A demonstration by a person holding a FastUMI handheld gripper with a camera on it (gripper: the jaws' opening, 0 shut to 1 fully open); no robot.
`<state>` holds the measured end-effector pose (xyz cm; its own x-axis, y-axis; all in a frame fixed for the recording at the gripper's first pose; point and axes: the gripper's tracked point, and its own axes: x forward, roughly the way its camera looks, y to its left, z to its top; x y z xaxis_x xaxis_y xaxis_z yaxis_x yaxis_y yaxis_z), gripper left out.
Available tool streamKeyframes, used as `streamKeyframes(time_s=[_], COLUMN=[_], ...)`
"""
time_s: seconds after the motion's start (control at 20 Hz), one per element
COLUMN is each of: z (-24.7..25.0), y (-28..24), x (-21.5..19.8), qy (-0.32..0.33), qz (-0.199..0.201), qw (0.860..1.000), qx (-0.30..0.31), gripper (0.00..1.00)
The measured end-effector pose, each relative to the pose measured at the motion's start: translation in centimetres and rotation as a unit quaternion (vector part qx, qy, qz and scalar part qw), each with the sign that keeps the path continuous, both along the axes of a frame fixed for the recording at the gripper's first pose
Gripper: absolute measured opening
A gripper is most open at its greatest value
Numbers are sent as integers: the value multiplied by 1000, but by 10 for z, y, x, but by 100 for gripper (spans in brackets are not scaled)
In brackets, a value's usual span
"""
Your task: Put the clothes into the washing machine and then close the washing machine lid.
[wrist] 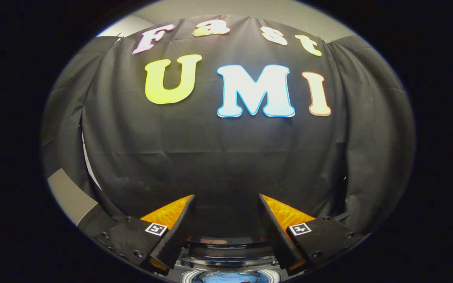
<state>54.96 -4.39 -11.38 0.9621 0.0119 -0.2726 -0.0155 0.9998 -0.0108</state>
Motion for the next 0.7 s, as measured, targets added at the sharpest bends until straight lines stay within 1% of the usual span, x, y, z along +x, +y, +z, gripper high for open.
streamKeyframes(time_s=[0.05,0.2,0.35,0.7], z=[-8,-6,-4,0], y=[-1,-3,-3,-7], x=[-1,-6,-5,-30], qy=[9,-11,-13,-17], qz=[-3,-10,-5,4], qw=[1000,1000,1000,1000], qx=[-3,15,9,11], gripper=[96,97,97,97])
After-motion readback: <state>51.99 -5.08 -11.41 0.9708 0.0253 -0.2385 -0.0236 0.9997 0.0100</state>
